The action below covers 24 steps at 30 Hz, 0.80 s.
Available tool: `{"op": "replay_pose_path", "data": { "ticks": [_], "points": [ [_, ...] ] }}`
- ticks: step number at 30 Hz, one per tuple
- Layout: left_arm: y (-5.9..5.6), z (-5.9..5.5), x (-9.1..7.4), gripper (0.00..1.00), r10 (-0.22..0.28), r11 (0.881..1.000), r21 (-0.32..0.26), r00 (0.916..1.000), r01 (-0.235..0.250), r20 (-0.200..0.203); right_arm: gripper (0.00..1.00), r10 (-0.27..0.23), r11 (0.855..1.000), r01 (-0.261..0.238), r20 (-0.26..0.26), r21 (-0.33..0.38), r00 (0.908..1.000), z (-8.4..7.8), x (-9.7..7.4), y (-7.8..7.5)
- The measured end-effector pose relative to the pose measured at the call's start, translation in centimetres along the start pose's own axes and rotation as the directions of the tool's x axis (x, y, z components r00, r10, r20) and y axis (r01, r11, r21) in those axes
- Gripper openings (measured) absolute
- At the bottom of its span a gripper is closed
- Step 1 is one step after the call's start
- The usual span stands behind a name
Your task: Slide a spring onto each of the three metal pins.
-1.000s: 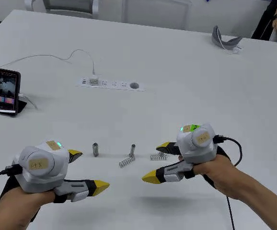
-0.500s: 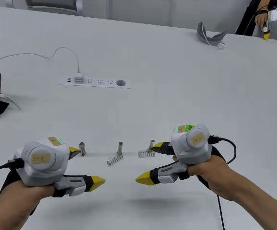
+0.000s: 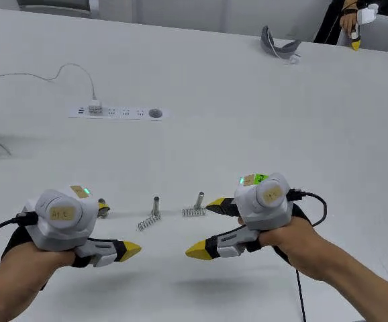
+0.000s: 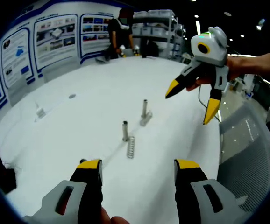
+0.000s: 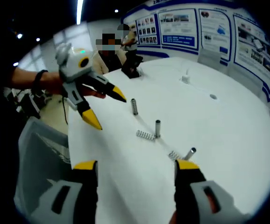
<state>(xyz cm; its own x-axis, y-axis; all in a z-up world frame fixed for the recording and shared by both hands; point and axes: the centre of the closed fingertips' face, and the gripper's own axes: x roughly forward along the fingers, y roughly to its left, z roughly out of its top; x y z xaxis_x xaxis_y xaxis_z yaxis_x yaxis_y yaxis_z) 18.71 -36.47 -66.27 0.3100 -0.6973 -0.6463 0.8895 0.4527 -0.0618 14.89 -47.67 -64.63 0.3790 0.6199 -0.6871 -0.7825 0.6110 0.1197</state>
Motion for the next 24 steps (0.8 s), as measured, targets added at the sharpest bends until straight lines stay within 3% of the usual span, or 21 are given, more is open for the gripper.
{"op": "replay_pose_path", "data": {
  "ticks": [11,24],
  "points": [
    [-0.2,0.3,2.2,0.57,-0.028,0.998,0.062,0.9977,0.032,-0.061,0.68,-0.015,1.000,0.015,0.002,0.011,0.9999,-0.8,-0.9,0.3],
    [1.1,-0.2,4.8,0.48,-0.029,0.997,0.067,0.9938,0.036,-0.108,0.68,-0.012,1.000,0.012,0.006,0.024,0.9999,-1.3,-1.0,1.1]
  ]
}}
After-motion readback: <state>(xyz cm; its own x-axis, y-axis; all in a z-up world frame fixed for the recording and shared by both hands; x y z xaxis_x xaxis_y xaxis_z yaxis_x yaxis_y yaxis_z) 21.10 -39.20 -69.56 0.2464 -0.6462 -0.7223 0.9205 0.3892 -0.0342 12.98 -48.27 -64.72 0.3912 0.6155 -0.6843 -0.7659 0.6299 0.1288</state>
